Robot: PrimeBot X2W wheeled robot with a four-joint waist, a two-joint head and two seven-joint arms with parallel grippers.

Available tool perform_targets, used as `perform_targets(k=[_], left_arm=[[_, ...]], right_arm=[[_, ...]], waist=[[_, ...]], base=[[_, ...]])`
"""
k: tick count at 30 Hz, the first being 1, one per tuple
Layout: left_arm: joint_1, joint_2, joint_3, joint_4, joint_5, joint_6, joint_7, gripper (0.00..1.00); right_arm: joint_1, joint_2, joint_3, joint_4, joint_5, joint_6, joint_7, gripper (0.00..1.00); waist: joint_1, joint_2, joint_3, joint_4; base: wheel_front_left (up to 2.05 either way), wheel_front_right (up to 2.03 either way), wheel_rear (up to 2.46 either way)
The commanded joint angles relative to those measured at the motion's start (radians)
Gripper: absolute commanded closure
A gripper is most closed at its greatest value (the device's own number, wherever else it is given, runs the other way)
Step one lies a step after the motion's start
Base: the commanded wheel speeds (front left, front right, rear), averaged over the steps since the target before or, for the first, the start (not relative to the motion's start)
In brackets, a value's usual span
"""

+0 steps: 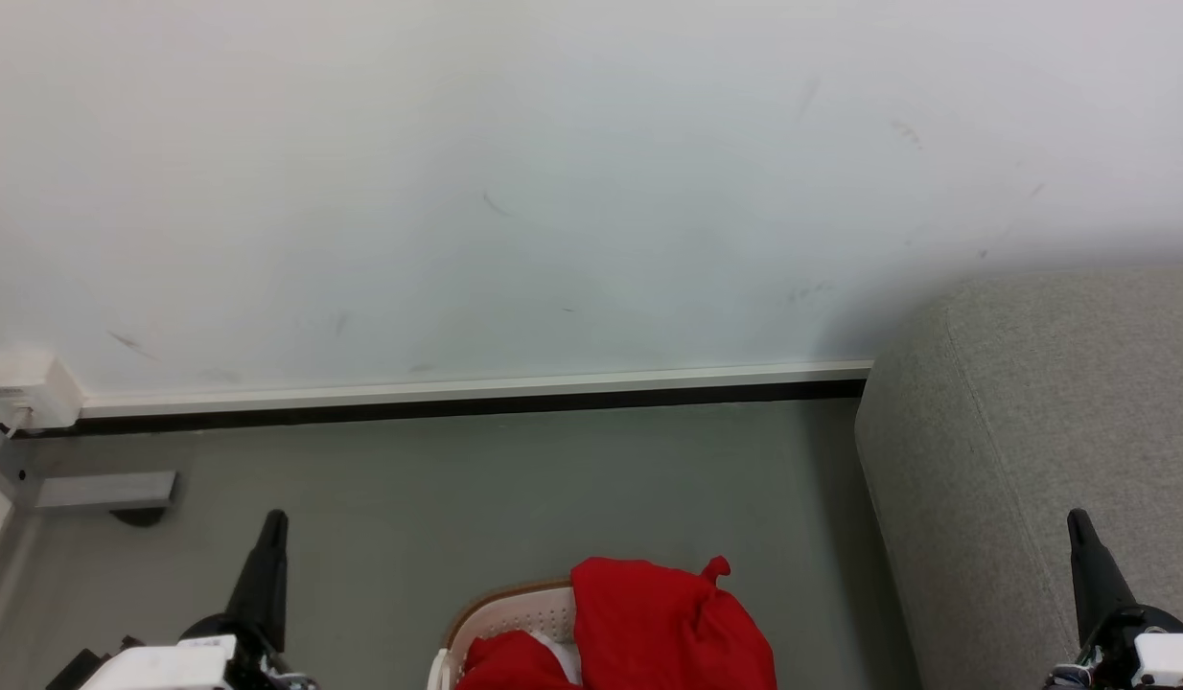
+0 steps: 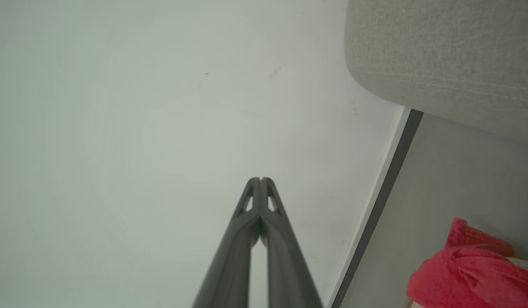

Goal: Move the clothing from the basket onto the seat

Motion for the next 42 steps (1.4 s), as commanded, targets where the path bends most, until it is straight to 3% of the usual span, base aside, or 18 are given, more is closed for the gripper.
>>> perform_targets(k=[1,38,39,42], left_arm=[[-0.008,0.003,0.001,0.001,0.016,0.001,0.000,1.00],[-0.008,0.003,0.001,0.001,0.016,0.001,0.000,1.00],[0.000,0.000,0.000,0.000,0.000,0.000,0.000,0.00],[0.019,-0.008,-0.002,0.023,-0.001,0.000,0.000,0.00]], right_arm=[[-0.013,-0.001,-0.002,0.003,-0.004,-0.002,0.000,1.00],[-0.013,-0.001,-0.002,0.003,-0.004,-0.002,0.000,1.00],[0.000,0.000,0.000,0.000,0.000,0.000,0.000,0.00],[0.019,0.007,0.003,0.022,0.000,0.000,0.000,0.00]], waist=[[0.0000,0.0000,0.000,0.000],[0.0000,0.0000,0.000,0.000],[0.0000,0.0000,0.000,0.000],[0.0000,0.0000,0.000,0.000]], base=[[0.00,0.00,0.00],[0.00,0.00,0.00],[0.00,0.00,0.00],[0.00,0.00,0.00]])
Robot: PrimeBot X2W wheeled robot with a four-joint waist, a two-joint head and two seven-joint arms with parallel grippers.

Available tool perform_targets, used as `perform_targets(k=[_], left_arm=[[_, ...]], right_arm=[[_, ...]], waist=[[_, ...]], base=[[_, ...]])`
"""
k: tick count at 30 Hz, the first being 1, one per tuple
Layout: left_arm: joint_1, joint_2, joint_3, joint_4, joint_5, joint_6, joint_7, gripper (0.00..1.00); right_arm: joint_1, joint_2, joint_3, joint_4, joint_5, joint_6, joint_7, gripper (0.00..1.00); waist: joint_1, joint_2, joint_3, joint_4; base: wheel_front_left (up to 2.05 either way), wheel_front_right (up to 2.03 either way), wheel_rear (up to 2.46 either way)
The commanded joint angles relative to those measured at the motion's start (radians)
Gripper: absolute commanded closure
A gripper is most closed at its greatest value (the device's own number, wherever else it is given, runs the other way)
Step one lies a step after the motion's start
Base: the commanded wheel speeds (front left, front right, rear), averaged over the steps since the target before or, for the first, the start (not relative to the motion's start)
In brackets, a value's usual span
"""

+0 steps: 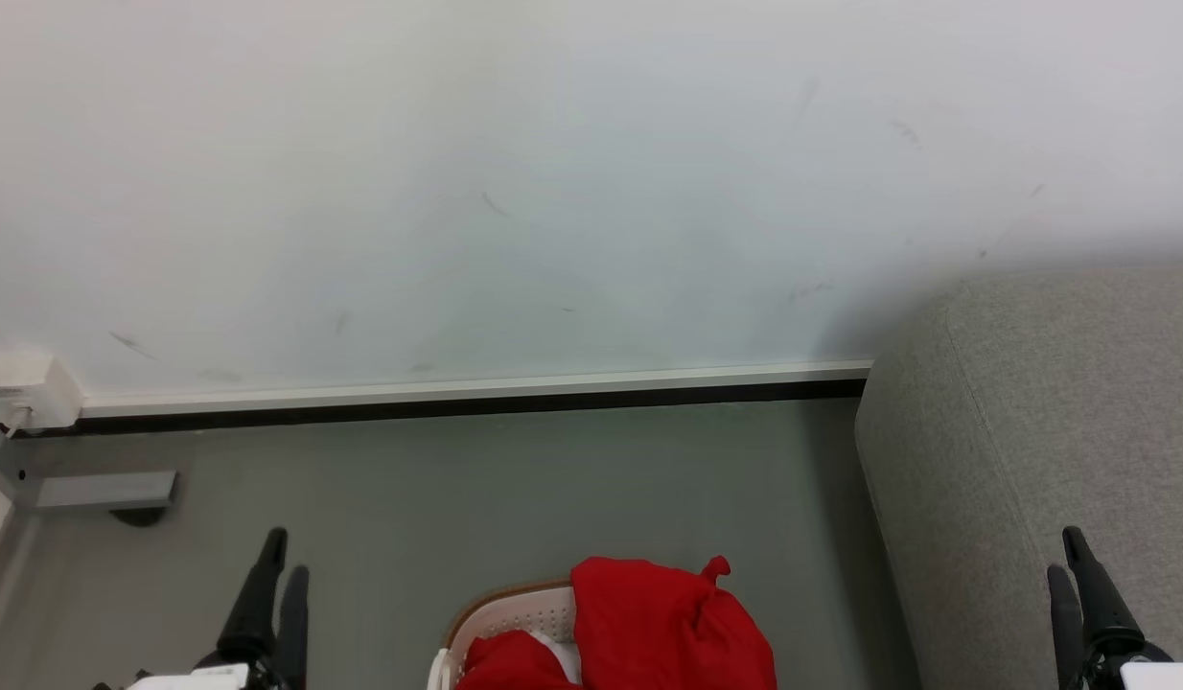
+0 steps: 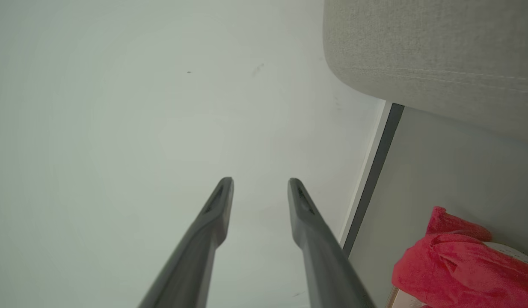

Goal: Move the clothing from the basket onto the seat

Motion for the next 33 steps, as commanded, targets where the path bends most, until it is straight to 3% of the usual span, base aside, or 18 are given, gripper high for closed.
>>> perform_targets(k=[1,9,15,26,33], left_arm=[[-0.001,0.000,-0.003,-0.001,-0.001,0.000,-0.005,0.00],[-0.012,0.001,-0.028,-0.025,0.026,0.000,-0.047,0.00],[-0.019,0.003,-0.029,-0.052,0.144,0.000,-0.075,0.00],[-0.017,0.004,-0.026,-0.093,0.370,0.001,-0.122,0.00],[-0.012,0.005,-0.045,-0.106,0.520,0.031,-0.149,0.00]], right_arm=[[0.000,0.000,0.002,-0.004,0.000,0.000,-0.004,0.00],[0.001,-0.006,0.030,-0.046,-0.016,0.000,-0.039,0.00],[0.000,-0.029,0.070,-0.085,-0.068,0.000,-0.074,0.00],[0.009,-0.043,0.086,-0.135,-0.292,0.000,-0.122,0.00],[0.017,-0.065,0.111,-0.148,-0.447,-0.001,-0.149,0.00]], waist=[[0.0000,0.0000,0.000,0.000],[0.0000,0.0000,0.001,-0.001],[0.0000,0.0000,0.002,-0.001],[0.0000,0.0000,0.001,-0.001],[0.0000,0.0000,-0.001,0.000]], base=[[0.00,0.00,0.00],[0.00,0.00,0.00],[0.00,0.00,0.00],[0.00,0.00,0.00],[0.00,0.00,0.00]])
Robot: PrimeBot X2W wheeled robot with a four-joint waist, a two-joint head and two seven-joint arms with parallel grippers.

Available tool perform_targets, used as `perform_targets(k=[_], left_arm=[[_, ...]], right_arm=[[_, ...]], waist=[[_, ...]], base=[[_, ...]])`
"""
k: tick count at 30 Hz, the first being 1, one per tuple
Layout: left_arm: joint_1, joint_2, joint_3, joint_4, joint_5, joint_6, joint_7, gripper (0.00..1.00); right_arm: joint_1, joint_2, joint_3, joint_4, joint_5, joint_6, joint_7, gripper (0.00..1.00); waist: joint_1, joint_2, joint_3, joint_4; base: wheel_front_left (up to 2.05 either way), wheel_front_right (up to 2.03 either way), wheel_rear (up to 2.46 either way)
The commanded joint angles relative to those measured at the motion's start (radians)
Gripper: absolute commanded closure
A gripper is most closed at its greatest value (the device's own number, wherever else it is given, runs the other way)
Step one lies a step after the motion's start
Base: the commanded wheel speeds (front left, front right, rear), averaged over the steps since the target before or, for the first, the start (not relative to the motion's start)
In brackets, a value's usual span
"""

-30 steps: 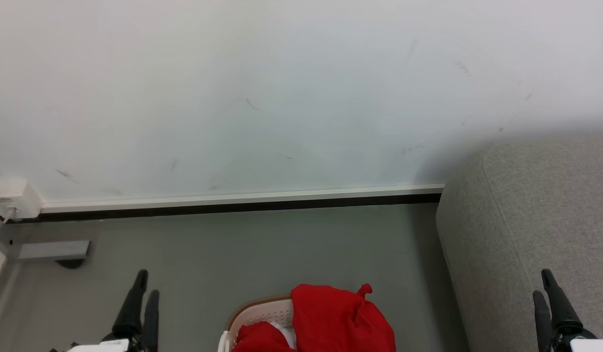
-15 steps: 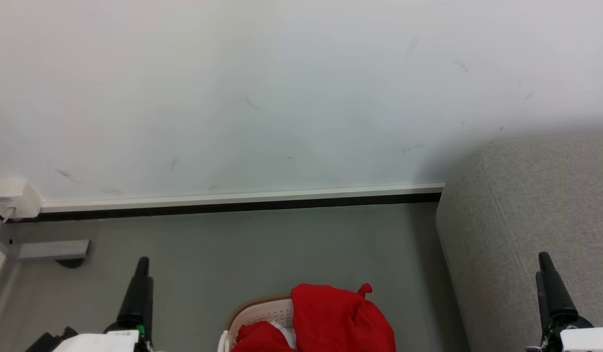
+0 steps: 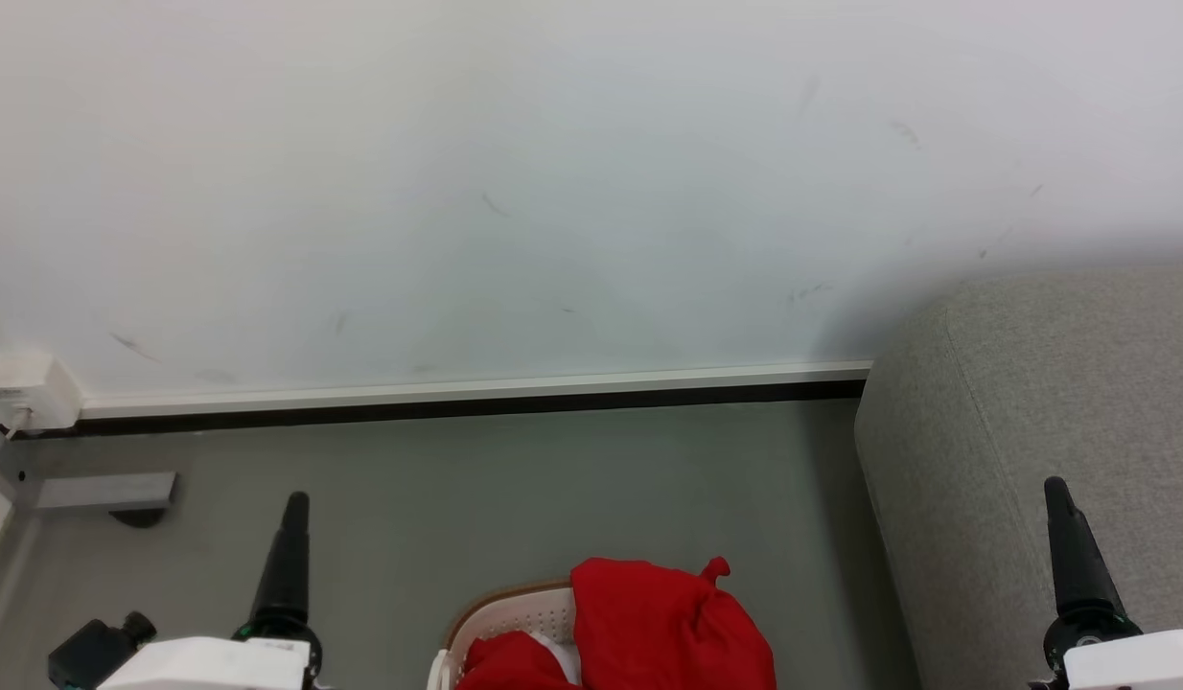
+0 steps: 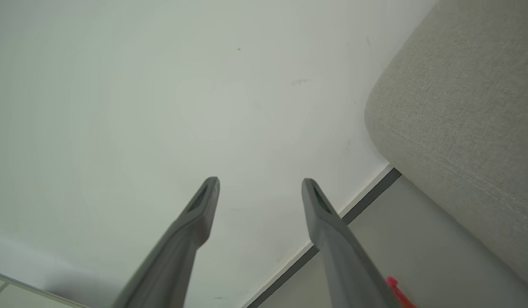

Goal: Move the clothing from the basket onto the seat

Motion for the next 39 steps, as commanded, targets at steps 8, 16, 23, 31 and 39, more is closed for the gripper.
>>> perform_targets(k=[8,16,23,31,39], left_arm=[[-0.015,0.010,-0.030,-0.029,0.232,0.046,-0.039,0.00],[-0.009,0.011,-0.053,-0.037,0.369,0.078,-0.065,0.00],[-0.008,0.018,-0.070,-0.029,0.477,0.096,-0.084,0.00],[-0.011,0.023,-0.086,-0.010,0.578,0.129,-0.106,0.00],[-0.019,0.031,-0.101,0.003,0.668,0.152,-0.129,0.00]], right_arm=[[-0.004,-0.041,0.059,-0.039,-0.184,-0.001,-0.039,0.00],[-0.008,-0.076,0.111,-0.064,-0.292,-0.001,-0.066,0.00],[-0.006,-0.088,0.113,-0.050,-0.375,-0.001,-0.085,0.00],[0.007,-0.090,0.106,-0.042,-0.462,-0.001,-0.107,0.00],[0.006,-0.096,0.125,-0.033,-0.543,-0.001,-0.129,0.00]], waist=[[0.0000,0.0000,-0.002,0.002],[0.0000,0.0000,-0.003,0.002],[0.0000,0.0000,-0.003,0.000],[0.0000,0.0000,-0.006,0.002],[0.0000,0.0000,-0.009,0.003]], base=[[0.00,0.00,0.00],[0.00,0.00,0.00],[0.00,0.00,0.00],[0.00,0.00,0.00],[0.00,0.00,0.00]])
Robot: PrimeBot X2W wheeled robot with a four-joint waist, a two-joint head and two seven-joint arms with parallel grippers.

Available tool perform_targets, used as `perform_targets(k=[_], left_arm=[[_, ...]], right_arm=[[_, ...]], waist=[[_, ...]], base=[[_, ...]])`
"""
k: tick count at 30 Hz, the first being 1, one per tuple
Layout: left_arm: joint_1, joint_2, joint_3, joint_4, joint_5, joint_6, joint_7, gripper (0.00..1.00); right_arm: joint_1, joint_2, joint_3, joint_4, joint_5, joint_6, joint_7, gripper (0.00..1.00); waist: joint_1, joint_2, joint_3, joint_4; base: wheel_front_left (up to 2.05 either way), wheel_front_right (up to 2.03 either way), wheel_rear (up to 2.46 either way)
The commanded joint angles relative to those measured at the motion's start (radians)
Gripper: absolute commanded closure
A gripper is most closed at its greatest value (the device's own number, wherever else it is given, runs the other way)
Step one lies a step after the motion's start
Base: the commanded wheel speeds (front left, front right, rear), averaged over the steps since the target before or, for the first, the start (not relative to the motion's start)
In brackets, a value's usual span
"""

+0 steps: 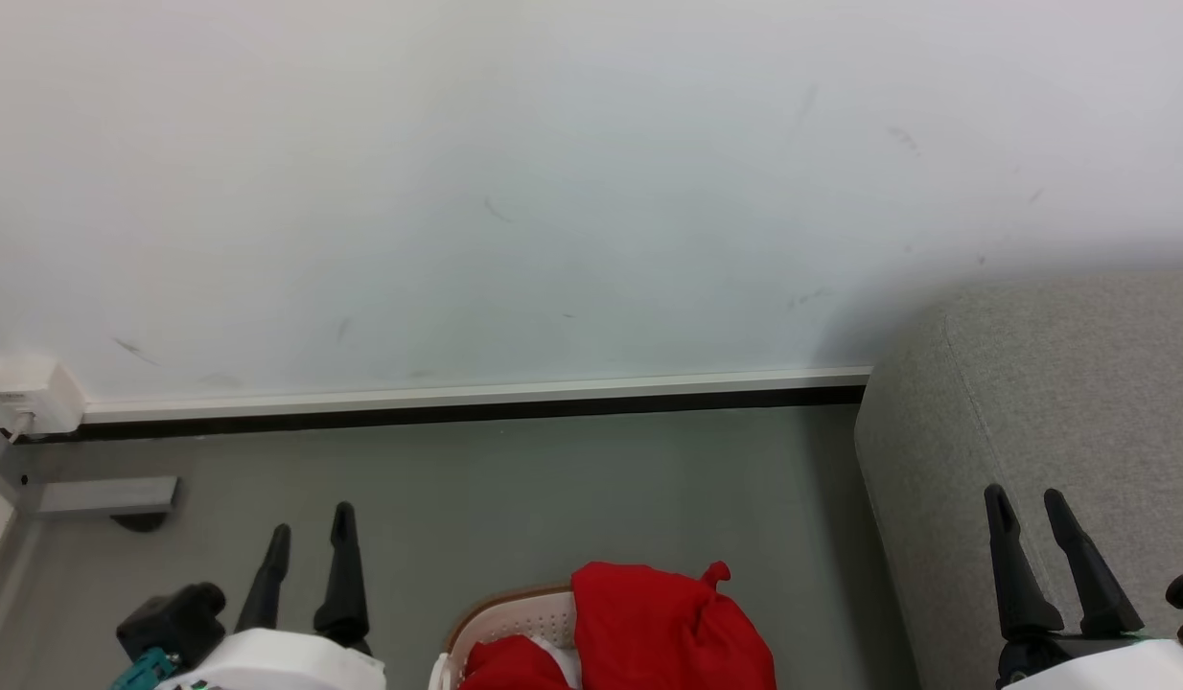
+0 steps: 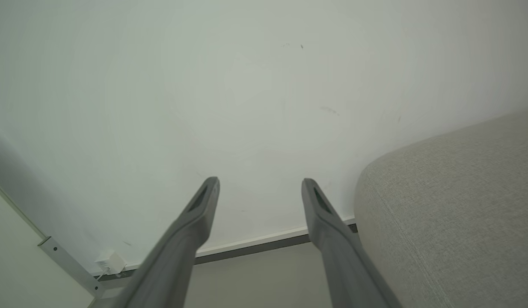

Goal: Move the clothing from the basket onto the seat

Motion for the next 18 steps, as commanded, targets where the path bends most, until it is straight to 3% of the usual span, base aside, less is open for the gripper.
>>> perform_targets(k=[1,18], left_arm=[[-0.019,0.011,-0.002,-0.005,0.037,0.006,-0.013,0.00],[-0.014,0.011,-0.010,-0.016,0.186,0.028,-0.052,0.00]], right_arm=[[-0.006,-0.012,0.001,-0.003,-0.026,-0.001,-0.011,0.00],[-0.006,-0.025,0.022,-0.022,-0.166,-0.001,-0.053,0.00]], waist=[[0.0000,0.0000,-0.001,0.001],[-0.0001,0.0000,-0.005,0.001]], base=[[0.00,0.00,0.00],[0.00,0.00,0.00]])
